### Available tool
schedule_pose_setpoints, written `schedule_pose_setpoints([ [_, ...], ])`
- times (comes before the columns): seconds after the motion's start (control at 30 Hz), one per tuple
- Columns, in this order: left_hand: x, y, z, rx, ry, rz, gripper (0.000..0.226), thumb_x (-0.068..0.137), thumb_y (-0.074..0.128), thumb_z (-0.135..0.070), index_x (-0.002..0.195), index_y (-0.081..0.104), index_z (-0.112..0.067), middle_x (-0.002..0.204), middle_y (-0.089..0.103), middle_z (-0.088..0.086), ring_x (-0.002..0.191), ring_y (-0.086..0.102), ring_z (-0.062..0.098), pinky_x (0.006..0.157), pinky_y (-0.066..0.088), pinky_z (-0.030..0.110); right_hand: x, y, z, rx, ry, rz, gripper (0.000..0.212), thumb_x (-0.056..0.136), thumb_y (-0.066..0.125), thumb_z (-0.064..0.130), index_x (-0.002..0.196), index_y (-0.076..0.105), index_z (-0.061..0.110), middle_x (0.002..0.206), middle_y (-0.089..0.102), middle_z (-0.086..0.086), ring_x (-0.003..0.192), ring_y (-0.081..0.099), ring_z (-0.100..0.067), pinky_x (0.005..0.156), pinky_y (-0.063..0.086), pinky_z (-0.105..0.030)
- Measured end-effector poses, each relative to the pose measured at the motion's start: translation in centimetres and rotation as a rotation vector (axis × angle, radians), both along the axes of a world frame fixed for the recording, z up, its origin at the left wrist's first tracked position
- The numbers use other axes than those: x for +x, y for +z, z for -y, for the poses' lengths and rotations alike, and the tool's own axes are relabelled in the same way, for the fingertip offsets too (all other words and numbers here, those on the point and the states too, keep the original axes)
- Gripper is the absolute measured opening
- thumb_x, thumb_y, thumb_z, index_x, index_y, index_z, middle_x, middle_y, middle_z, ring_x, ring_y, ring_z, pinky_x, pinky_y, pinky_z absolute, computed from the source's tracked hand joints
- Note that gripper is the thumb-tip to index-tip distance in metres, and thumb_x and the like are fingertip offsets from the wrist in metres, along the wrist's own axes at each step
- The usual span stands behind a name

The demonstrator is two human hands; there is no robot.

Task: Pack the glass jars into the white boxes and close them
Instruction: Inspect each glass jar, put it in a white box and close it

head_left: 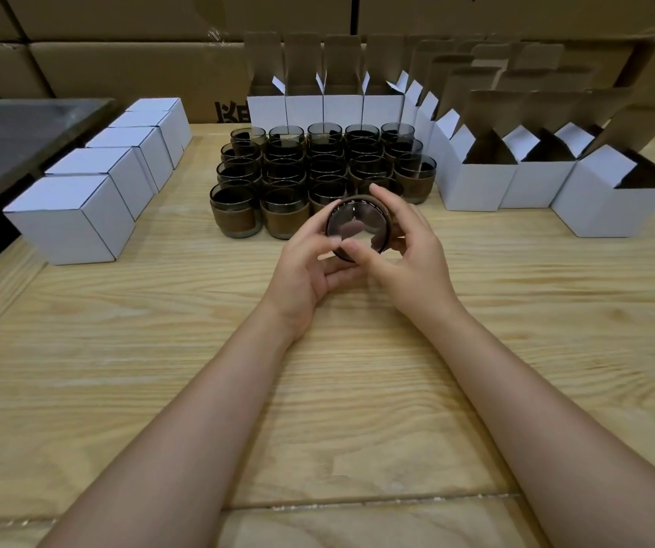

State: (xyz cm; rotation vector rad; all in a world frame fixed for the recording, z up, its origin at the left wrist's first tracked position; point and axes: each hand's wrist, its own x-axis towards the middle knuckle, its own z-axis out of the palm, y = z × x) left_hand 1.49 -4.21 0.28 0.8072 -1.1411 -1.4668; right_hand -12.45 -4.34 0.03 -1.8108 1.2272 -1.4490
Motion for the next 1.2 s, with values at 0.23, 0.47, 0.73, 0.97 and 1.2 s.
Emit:
schedule_pose_setpoints([
  [0.23,-0.4,-0.2,-0.1,-0.068,0.076,-0.034,0.061,0.079,0.062,-0.013,0.137,0.044,-0.012,0.123,0.061,0.007,0.115,0.060,0.023,0.094,0.053,0.042,0.4,0.3,0.1,0.121,0.064,0.254,0.041,0.097,0.038,0.043,0.134,0.048,0.030,0.132,0.057,0.000,0.122,0.055,-0.012,0.103,0.046,-0.037],
  [0.47,-0.4,-0.6,0.0,-0.214,0.086,0.072,0.060,0.083,0.062,0.006,0.134,0.040,-0.018,0.141,0.046,0.014,0.125,0.053,0.031,0.100,0.048,0.046,0.8,1.0,-0.1,0.483,0.099,0.499,0.045,0.095,0.036,0.061,0.100,0.065,0.026,0.081,0.075,0.000,0.066,0.070,-0.016,0.051,0.056,-0.030],
  [0.73,-0.5,-0.5,-0.1,-0.238,0.043,0.092,0.077,0.073,0.069,0.003,0.140,0.035,-0.015,0.141,0.045,0.008,0.126,0.052,0.018,0.097,0.049,0.033,1.4,0.9,-0.3,0.521,0.156,0.680,0.034,0.099,0.046,0.040,0.107,0.065,0.013,0.098,0.072,-0.014,0.087,0.071,-0.026,0.062,0.058,-0.034],
  [0.97,-0.8,-0.7,0.1,-0.259,0.108,0.171,0.089,0.070,0.076,0.010,0.140,0.036,-0.027,0.131,0.052,0.002,0.115,0.060,0.012,0.093,0.052,0.029,1.9,0.9,-0.4,0.509,0.160,0.760,0.030,0.100,0.046,0.031,0.113,0.062,0.010,0.114,0.067,-0.019,0.104,0.065,-0.034,0.086,0.054,-0.043],
  [1.2,-0.9,-0.9,0.1,-0.294,0.149,0.188,0.078,0.074,0.066,0.019,0.128,0.044,-0.033,0.123,0.056,-0.008,0.107,0.063,0.006,0.080,0.054,0.023,3.0,0.5,-1.4,0.317,-0.034,0.451,0.069,0.069,0.070,0.047,0.124,0.034,0.027,0.125,0.049,-0.002,0.112,0.059,-0.018,0.087,0.055,-0.030],
])
